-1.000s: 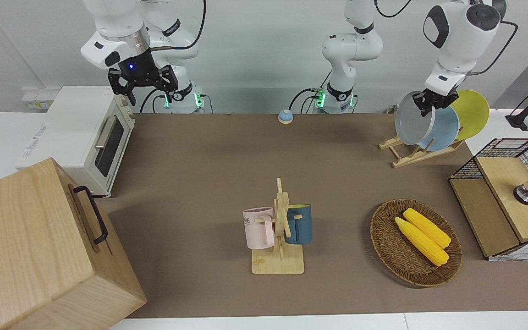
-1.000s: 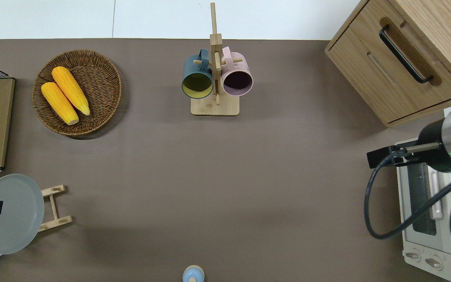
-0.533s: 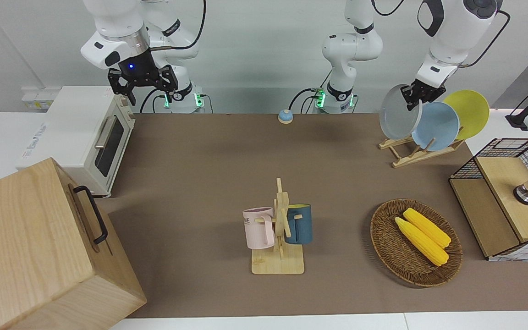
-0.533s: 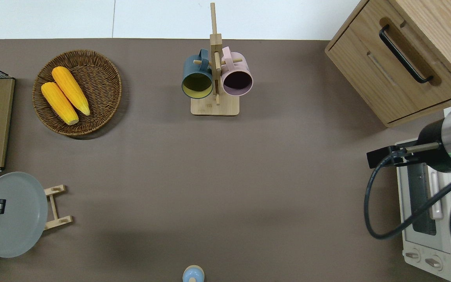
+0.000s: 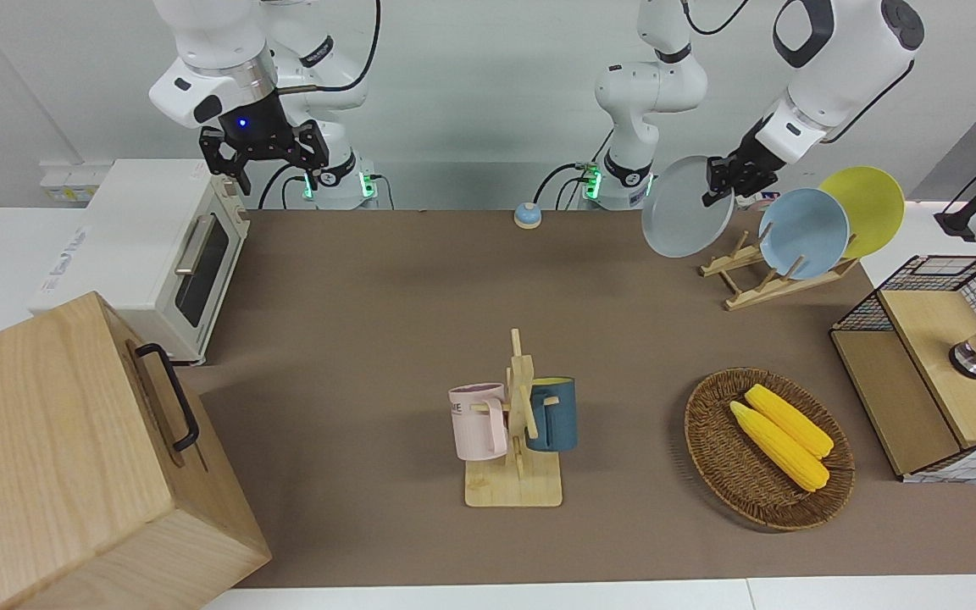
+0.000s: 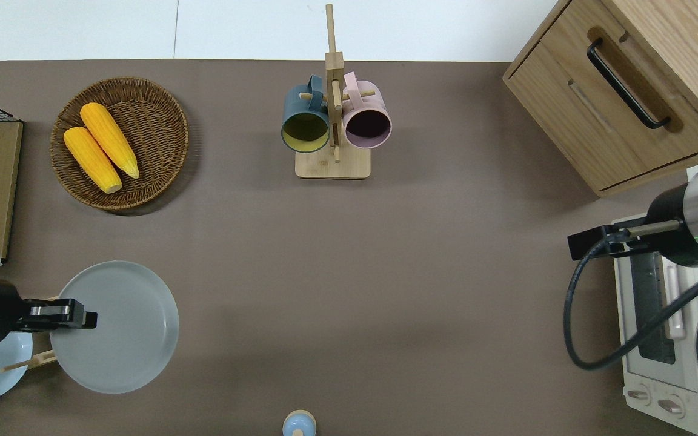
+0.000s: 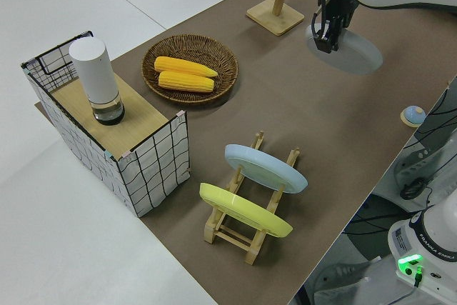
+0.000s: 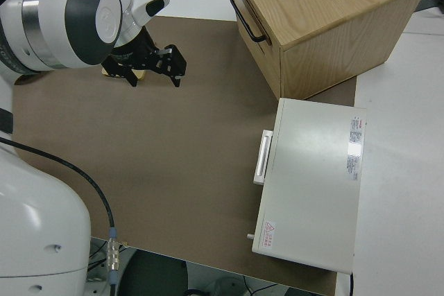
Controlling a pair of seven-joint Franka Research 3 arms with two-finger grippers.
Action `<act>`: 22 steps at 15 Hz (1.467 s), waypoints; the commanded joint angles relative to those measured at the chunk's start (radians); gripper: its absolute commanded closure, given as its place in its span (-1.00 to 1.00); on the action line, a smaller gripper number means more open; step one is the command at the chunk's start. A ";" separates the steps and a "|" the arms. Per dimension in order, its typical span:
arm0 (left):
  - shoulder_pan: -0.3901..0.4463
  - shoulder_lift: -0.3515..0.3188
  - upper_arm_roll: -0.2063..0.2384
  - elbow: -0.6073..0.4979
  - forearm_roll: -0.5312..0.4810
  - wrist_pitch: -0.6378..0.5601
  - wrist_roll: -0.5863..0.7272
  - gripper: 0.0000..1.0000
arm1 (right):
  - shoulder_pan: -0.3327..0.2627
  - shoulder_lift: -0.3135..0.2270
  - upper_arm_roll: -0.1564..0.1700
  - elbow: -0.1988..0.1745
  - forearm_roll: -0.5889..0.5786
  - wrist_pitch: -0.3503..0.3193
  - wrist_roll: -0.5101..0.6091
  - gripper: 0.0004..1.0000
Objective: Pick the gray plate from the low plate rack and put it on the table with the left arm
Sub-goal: 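Lift the gray plate out of the rack and carry it away from the rack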
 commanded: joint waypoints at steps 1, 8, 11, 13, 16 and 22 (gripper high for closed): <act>-0.012 0.010 -0.001 -0.044 -0.092 0.021 0.030 1.00 | -0.010 -0.002 0.006 0.006 0.010 -0.014 0.000 -0.98; -0.016 0.013 0.004 -0.180 -0.155 0.143 0.214 1.00 | -0.010 -0.002 0.006 0.006 0.010 -0.014 0.000 -0.98; -0.013 0.013 0.004 -0.252 -0.186 0.219 0.274 1.00 | -0.010 -0.002 0.006 0.006 0.010 -0.014 0.000 -0.97; -0.019 0.016 0.002 -0.294 -0.194 0.280 0.295 1.00 | -0.010 -0.002 0.006 0.006 0.010 -0.014 0.000 -0.98; -0.033 0.027 0.002 -0.352 -0.194 0.354 0.335 1.00 | -0.010 -0.002 0.006 0.006 0.010 -0.014 0.000 -0.97; -0.032 0.041 0.002 -0.435 -0.194 0.443 0.441 1.00 | -0.010 -0.002 0.006 0.006 0.010 -0.014 0.000 -0.98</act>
